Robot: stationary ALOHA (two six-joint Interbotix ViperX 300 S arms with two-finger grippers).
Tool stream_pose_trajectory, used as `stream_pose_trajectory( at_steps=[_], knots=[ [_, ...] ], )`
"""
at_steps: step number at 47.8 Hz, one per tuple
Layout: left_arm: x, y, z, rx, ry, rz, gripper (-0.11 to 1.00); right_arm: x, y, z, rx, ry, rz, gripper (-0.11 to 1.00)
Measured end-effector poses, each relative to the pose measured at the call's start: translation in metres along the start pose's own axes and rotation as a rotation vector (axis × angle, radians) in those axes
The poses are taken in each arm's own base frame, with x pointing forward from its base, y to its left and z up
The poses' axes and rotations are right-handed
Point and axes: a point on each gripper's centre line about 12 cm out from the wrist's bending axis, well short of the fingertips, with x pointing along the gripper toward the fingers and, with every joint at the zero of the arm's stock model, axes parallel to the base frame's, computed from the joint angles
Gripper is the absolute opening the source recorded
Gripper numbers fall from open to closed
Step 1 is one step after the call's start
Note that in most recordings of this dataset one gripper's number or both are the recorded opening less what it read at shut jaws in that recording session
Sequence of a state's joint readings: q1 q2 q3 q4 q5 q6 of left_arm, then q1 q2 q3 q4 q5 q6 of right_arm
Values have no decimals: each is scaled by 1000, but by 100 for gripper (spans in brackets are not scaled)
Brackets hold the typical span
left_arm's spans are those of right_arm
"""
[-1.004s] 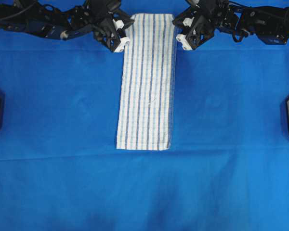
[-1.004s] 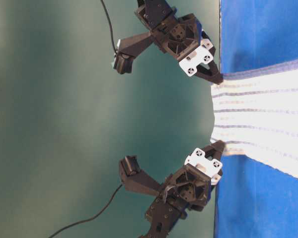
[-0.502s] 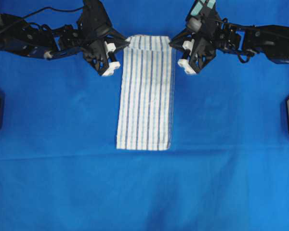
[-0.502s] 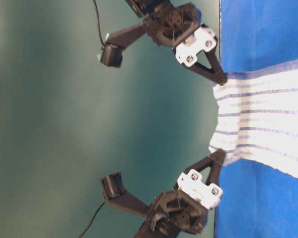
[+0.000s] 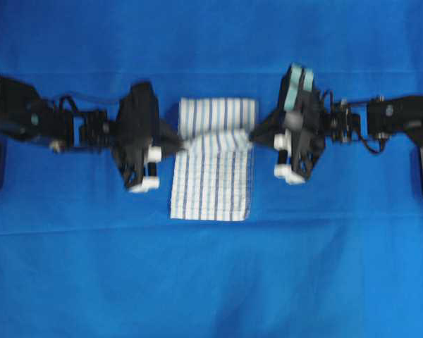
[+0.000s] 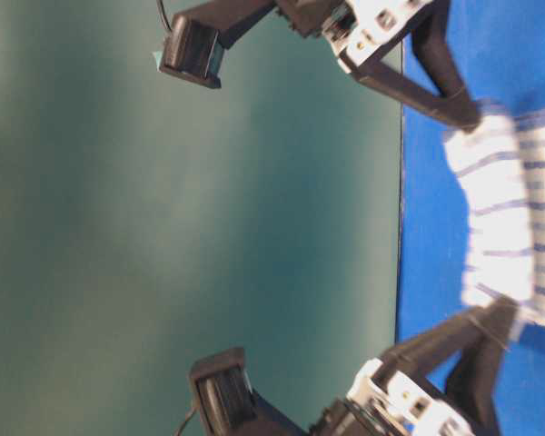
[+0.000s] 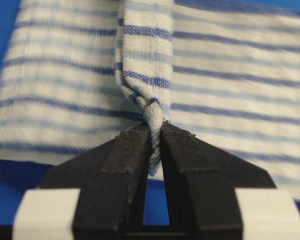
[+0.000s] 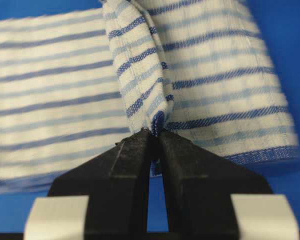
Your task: Fold the blue towel.
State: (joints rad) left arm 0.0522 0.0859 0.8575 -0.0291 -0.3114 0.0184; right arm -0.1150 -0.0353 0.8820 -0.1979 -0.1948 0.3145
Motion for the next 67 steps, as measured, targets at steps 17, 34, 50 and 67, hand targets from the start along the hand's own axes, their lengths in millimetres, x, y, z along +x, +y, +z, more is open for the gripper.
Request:
stream_pose_trajectory(
  at_steps=[17, 34, 50, 67],
  knots=[
    [-5, -50, -6, 75, 35, -113, 5, -1, 44, -9, -12, 24, 92, 7],
    [-5, -56, -8, 95, 57, -127, 5, 0, 63, -11, -4, 35, 127, 7],
    [-5, -57, -6, 94, 56, -129, 5, 4, 67, -13, -7, 65, 126, 7],
    [-5, -57, -7, 96, 59, -129, 61, 8, 74, -13, -11, 88, 130, 31]
  ],
)
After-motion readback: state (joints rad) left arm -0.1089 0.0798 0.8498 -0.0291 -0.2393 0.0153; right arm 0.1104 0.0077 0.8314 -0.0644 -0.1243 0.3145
